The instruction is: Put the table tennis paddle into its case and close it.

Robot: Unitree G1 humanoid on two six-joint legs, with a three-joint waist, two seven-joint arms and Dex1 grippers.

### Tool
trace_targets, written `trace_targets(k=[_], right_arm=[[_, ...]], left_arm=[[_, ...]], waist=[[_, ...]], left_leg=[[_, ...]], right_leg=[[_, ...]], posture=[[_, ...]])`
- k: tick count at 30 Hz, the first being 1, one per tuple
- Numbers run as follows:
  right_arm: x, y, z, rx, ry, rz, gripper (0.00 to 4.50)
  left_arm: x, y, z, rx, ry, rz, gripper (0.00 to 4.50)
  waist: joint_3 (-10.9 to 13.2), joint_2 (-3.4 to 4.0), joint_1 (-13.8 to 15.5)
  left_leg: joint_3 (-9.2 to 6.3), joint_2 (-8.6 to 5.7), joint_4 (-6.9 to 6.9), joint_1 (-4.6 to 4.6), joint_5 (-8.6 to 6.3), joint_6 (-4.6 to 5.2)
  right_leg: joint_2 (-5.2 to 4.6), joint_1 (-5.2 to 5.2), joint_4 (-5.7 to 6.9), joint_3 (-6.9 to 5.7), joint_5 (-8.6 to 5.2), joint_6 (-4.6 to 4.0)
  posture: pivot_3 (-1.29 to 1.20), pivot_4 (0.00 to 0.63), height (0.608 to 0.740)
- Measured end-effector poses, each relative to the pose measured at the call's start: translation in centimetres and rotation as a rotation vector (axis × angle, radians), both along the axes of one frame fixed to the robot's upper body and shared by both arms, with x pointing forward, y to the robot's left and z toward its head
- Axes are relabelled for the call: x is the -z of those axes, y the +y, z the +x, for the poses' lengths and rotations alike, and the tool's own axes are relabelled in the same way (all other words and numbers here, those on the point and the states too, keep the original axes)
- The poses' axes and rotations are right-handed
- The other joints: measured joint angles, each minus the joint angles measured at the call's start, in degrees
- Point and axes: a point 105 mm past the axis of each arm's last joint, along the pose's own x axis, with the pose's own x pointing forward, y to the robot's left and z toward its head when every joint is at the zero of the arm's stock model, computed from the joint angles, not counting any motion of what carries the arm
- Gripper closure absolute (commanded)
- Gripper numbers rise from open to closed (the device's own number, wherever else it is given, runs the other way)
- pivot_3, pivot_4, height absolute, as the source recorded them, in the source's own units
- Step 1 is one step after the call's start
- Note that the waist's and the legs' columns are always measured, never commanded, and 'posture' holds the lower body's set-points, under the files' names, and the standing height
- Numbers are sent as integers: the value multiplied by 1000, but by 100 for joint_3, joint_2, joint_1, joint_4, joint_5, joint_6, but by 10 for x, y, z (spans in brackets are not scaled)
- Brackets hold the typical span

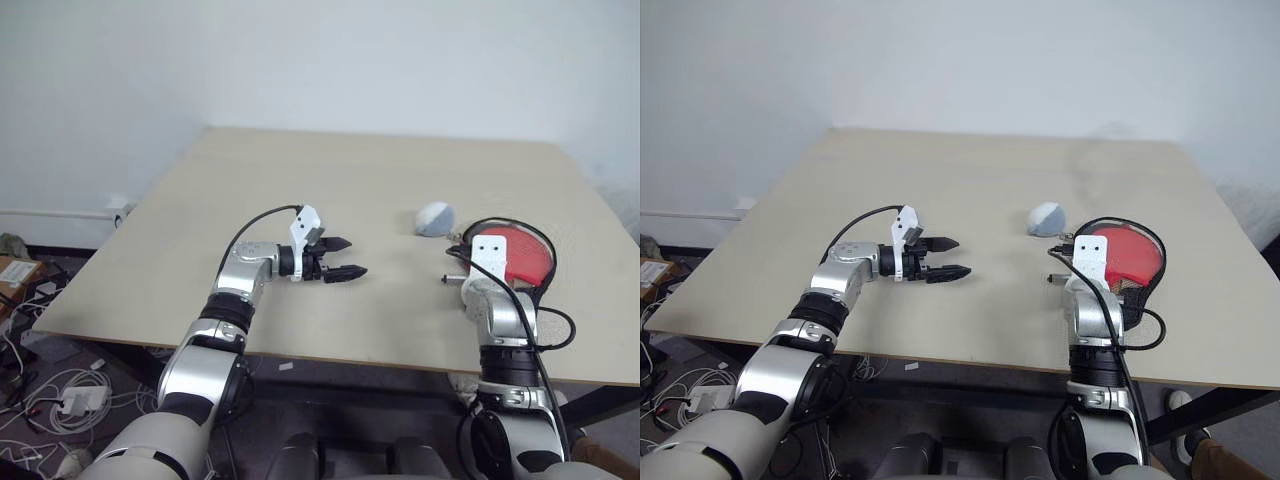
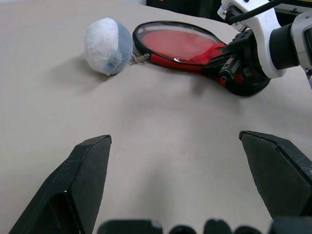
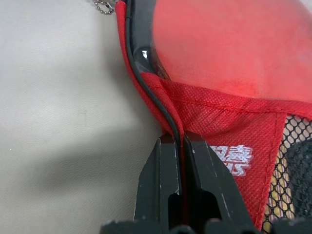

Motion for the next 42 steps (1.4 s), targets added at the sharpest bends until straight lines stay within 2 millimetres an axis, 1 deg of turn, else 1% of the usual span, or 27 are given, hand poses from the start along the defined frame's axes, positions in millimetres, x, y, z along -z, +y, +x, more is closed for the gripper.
trace_targets(k=[5,10,12,14,19,24,26,28,31,34,40,42], right_arm=[[-4,1,1,-31,-19,53,4484],[-16,6,-3,-126,-30,180,4484],[-19,12,-5,-175,-20,229,4484],[-23,24,-11,-253,6,302,4484],[-26,55,-30,-430,76,402,4484],[-31,84,-51,-587,98,505,4484],[-33,89,-55,-623,90,530,4484],[-37,96,-63,-685,66,574,4484],[-48,105,-89,-834,23,634,4484],[-50,116,-106,-929,27,677,4484],[-48,122,-126,-973,28,693,4484],[-48,124,-128,-964,22,706,4484]], left_arm=[[0,0,0,-5,-1,1,0],[0,0,1,-5,-4,1,0],[-1,1,1,-6,-4,1,0],[-3,0,2,-6,-9,-1,0],[-16,-2,8,-8,-39,-9,0],[-17,-2,11,-11,-36,-10,0],[-17,-2,11,-12,-37,-11,0],[-16,-2,11,-13,-34,-10,0],[-13,1,12,-20,-29,-4,0],[-13,-1,12,-15,-28,-7,0],[-16,-1,14,-13,-37,-3,0],[-15,-1,13,-9,-37,3,0]], waist=[[1,1,-11],[3,5,-45],[4,6,-94],[4,6,-143],[4,7,-168],[5,6,-163],[5,6,-159],[5,5,-135],[6,3,-127],[8,1,-125],[8,-2,-118],[8,-2,-117]], left_leg=[[1,0,0,-1,0,0],[3,3,-9,-4,0,0],[1,4,-12,-4,0,0],[2,6,-13,-7,0,0],[1,7,-16,-7,0,0],[0,7,-15,-10,0,0],[0,7,-15,-10,0,0],[0,6,-15,-15,0,0],[-4,6,-14,-23,0,0],[-4,6,-8,-22,0,0],[-4,6,-7,-23,0,-1],[-4,5,-6,-23,0,0]], right_leg=[[0,-2,1,1,0,0],[2,-14,4,4,0,0],[3,-15,6,3,0,0],[5,-19,7,4,0,0],[5,-20,6,3,-6,10],[5,-22,6,2,-16,26],[5,-22,6,2,-16,26],[4,-26,5,1,-16,27],[3,-28,1,-4,-17,28],[3,-25,2,-6,-17,28],[2,-25,0,-6,-17,28],[2,-25,1,-6,-17,28]], posture=[[0,0,740],[0,0,740],[0,0,740],[0,0,740],[0,0,740],[0,0,740],[0,0,740],[0,0,740],[0,0,740],[0,0,740],[0,0,740],[0,0,740]])
